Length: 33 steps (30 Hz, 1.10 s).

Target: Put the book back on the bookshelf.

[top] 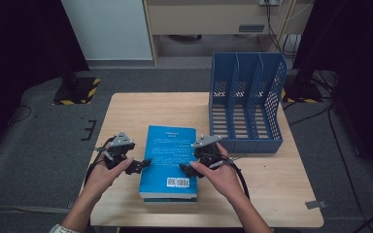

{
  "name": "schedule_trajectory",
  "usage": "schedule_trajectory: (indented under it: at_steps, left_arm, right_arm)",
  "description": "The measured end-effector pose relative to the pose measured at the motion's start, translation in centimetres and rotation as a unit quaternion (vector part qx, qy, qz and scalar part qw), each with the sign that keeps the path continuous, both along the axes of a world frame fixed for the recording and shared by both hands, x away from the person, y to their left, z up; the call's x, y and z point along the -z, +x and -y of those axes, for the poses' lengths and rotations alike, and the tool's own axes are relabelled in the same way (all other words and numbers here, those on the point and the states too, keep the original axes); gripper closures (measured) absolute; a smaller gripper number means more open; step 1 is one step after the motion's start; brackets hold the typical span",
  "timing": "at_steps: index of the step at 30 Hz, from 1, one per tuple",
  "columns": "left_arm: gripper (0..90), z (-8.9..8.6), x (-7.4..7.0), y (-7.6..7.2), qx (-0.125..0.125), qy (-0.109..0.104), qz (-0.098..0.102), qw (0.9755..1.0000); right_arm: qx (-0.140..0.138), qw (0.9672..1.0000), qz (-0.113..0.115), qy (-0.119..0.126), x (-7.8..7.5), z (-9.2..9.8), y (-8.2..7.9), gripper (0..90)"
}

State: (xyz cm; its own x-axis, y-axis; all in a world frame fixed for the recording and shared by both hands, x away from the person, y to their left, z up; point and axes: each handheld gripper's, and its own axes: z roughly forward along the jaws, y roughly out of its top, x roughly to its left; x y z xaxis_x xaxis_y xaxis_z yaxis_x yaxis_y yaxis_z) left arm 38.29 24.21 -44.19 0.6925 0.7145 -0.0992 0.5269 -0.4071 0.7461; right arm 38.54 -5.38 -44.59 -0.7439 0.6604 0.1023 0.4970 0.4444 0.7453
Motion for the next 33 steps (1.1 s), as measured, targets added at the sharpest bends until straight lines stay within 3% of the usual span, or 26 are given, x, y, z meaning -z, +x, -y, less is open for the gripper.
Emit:
schedule_trajectory:
  at_steps: [2, 6, 17, 19, 21, 28, 33]
  left_arm:
    - [4.2, 0.2, 0.2, 0.1, 0.001, -0.002, -0.004, 1.0000]
    - [3.0, 0.5, 0.9, 0.3, 0.007, -0.037, -0.032, 0.9988]
    - [1.0, 0.9, 1.7, 0.8, 0.021, -0.068, -0.067, 0.9952]
    - [0.0, 1.1, 2.1, 1.0, 0.028, -0.081, -0.085, 0.9927]
    - [0.0, 1.1, 2.1, 1.0, 0.028, -0.080, -0.085, 0.9928]
    - [0.0, 0.9, 2.2, 1.3, 0.032, -0.084, -0.095, 0.9914]
    - [0.0, 1.0, 2.0, 1.5, 0.035, -0.076, -0.102, 0.9912]
  right_arm:
    - [0.002, 1.0000, -0.002, 0.002, 0.0, -0.1, 0.1, 6.6]
    - [0.001, 0.9999, -0.011, 0.005, 0.2, -0.2, 0.5, 5.4]
    - [0.004, 0.9988, -0.044, 0.023, 0.8, -0.4, 1.2, 0.2]
    - [0.007, 0.9984, -0.049, 0.028, 0.9, -0.3, 1.3, 0.2]
    - [0.008, 0.9983, -0.049, 0.030, 1.0, -0.2, 1.3, 0.3]
    - [0.022, 0.9890, -0.109, 0.097, 2.4, 0.5, 1.5, 0.3]
    - [0.020, 0.9874, -0.120, 0.101, 2.5, 0.6, 1.8, 0.0]
